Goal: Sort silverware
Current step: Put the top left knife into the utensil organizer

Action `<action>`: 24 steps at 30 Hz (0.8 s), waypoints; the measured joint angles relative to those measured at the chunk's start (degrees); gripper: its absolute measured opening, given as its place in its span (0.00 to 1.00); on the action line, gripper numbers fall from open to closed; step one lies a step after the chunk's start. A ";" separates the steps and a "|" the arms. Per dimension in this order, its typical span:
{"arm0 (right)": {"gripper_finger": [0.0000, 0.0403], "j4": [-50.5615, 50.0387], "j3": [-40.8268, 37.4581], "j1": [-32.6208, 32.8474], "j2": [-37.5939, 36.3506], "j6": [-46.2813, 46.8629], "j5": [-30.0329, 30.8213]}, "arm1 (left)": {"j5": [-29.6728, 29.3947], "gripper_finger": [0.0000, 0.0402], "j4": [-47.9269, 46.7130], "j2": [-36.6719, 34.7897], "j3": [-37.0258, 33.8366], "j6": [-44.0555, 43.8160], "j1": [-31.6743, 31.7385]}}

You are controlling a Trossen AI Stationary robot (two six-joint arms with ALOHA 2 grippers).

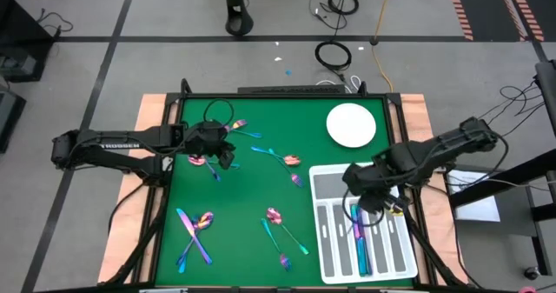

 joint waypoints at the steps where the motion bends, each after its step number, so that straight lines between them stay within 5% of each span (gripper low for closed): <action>1: 0.00 0.19 -0.44 0.81 0.07 -1.81 0.11 | 0.00 0.17 0.36 0.00 0.00 -0.32 0.00; 11: 0.00 6.67 -6.59 8.25 0.35 -16.64 1.75 | 0.00 0.17 2.76 0.00 0.00 -0.67 0.02; 24: 0.00 21.51 -18.19 9.98 0.39 -22.07 -1.93 | -0.01 0.17 3.29 0.00 0.00 -0.20 0.02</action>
